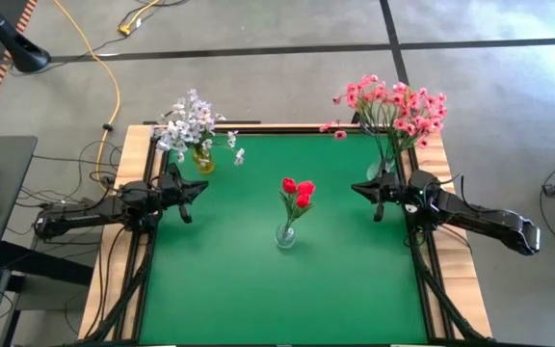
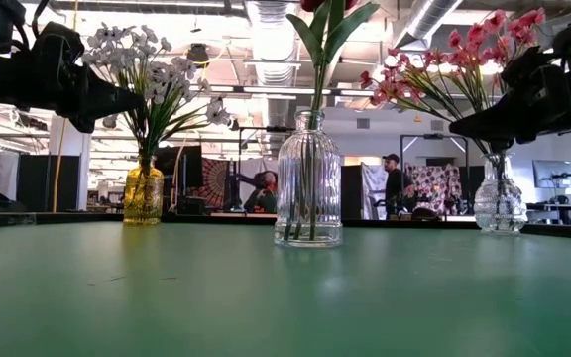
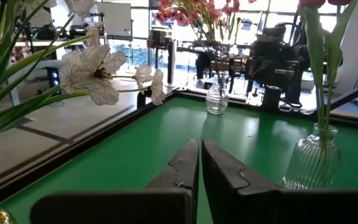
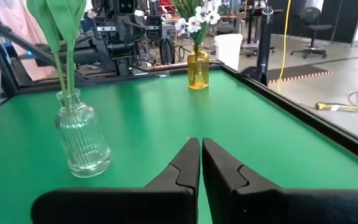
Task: Sort flowers into vase by color
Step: Return to Home Position
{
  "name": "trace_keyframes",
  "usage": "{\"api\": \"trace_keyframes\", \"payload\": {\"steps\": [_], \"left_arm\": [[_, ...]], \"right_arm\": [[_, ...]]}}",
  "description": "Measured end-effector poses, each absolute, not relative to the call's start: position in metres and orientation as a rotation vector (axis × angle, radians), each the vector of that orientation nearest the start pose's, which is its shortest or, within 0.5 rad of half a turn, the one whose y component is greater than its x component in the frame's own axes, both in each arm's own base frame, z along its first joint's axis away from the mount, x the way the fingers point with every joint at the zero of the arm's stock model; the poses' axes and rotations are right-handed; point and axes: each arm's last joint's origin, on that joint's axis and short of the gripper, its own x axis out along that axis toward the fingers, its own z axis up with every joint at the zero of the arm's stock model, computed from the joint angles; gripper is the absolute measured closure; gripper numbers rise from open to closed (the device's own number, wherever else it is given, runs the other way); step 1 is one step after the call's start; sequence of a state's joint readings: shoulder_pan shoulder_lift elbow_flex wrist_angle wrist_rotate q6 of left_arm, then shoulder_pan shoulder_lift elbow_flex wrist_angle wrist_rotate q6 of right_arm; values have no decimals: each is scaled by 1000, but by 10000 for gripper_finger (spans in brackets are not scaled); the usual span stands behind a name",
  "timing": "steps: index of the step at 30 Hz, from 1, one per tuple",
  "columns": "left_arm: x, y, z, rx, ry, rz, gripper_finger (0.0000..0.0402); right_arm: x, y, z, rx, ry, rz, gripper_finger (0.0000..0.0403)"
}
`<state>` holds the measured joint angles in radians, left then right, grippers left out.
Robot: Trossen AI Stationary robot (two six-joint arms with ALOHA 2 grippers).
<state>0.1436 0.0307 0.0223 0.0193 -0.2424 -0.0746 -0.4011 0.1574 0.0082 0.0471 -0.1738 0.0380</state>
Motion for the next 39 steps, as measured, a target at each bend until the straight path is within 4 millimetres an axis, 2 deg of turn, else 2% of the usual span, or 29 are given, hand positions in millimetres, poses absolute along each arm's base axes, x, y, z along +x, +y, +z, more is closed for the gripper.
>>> {"api": "trace_keyframes", "payload": {"steps": [39], "left_arm": [[95, 21, 171, -74, -25, 386, 393]], "right_arm": [[100, -37, 157, 93, 95, -232, 356]]}}
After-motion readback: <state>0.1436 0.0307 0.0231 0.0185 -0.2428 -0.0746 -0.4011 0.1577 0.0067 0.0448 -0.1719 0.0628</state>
